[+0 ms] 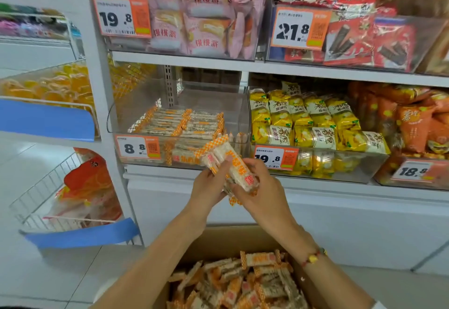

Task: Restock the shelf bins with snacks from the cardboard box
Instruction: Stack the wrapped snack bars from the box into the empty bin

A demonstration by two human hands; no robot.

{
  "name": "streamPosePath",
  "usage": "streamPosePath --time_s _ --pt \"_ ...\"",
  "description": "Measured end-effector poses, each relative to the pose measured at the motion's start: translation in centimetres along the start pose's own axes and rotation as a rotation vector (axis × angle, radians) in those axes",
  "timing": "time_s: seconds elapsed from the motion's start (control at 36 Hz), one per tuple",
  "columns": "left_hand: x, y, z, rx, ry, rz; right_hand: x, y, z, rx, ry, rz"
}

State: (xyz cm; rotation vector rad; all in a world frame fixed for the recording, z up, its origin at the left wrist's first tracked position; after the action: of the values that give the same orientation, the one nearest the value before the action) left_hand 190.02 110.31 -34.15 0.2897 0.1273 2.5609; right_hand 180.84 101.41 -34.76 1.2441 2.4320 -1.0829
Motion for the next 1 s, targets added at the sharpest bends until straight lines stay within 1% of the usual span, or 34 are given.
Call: streamPosePath --time_s 0.08,0.19,0.22,0.25,0.28,0.31,0.36,0.39,0.42,0.53,0.64,0.72,0.78,0.83,0.92,0.94,1.0 --pt "-0.8 -0.5 1.1 -0.004 0.022 -0.008 -1.2 0.2 -0.7 -0.059 -0.033 0.007" --pt "-2.6 -1.4 3.1 -0.041 0.051 0.003 -3.2 -0.2 -1.5 -0.233 -0.043 -0.134" --pt "-3.4 -1.6 3.6 -0.050 0.067 0.006 -3.8 -0.4 -1.7 -0.253 -0.044 -0.156" --pt "-4.1 -1.7 4.3 -0.050 0.077 0.008 -4.5 -0.6 -1.7 -0.253 -0.049 -0.143" --pt "-5.2 -1.8 5.1 -0.050 0.077 0.006 -5.3 -0.8 -1.6 -0.231 -0.057 -0.085" --pt "-6.1 -1.8 6.0 -0.045 0.059 0.004 -6.2 -0.9 -1.3 -0.186 -0.063 0.010" --pt "-8.0 -1.9 7.8 -0.067 0.006 -0.024 -8.0 -1.0 -0.3 -0.033 -0.107 0.243" --pt "-9.3 -1.9 8.6 -0.106 -0.007 -0.053 -8.7 -1.0 0.3 0.057 -0.149 0.337" --pt "-10.4 -1.7 9.4 -0.145 -0.016 -0.065 -9.4 -0.8 1.1 0.134 -0.180 0.394" --pt "-15.1 0.0 11.0 -0.210 -0.004 -0.016 -10.8 0.7 4.2 0.300 -0.192 0.431" --pt "-20.8 2.9 10.5 -0.319 0.093 0.054 -10.9 2.1 5.6 0.462 -0.239 0.482" --pt "-23.8 4.8 9.5 -0.562 0.150 0.096 -11.0 2.4 5.9 0.486 -0.261 0.522" --pt "-25.3 5.9 8.8 -0.679 0.187 0.129 -11.1 2.5 5.9 0.504 -0.268 0.524" --pt "-25.9 6.9 8.5 -0.850 0.250 0.132 -11.2 2.5 5.8 0.517 -0.267 0.519" --pt "-25.8 7.8 8.2 -1.208 0.344 0.079 -11.1 2.5 5.8 0.534 -0.269 0.524" --pt "-25.9 8.0 8.2 -1.301 0.358 0.053 -11.1 2.6 5.8 0.540 -0.270 0.530" --pt "-26.0 8.1 8.5 -1.411 0.358 -0.015 -11.1 2.6 5.8 0.544 -0.271 0.538"
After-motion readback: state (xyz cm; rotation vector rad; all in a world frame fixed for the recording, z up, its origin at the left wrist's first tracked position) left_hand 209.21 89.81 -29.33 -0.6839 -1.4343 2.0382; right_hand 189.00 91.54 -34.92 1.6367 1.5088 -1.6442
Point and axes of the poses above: each hand's wrist, its own x-axis away from the middle knuckle, its own y-axis out of the palm, z = x × y, the point moved 1 cm from there along -x, towards the middle knuckle, and after that the axes turned 9 degrees about z, right-handed, at the moved point
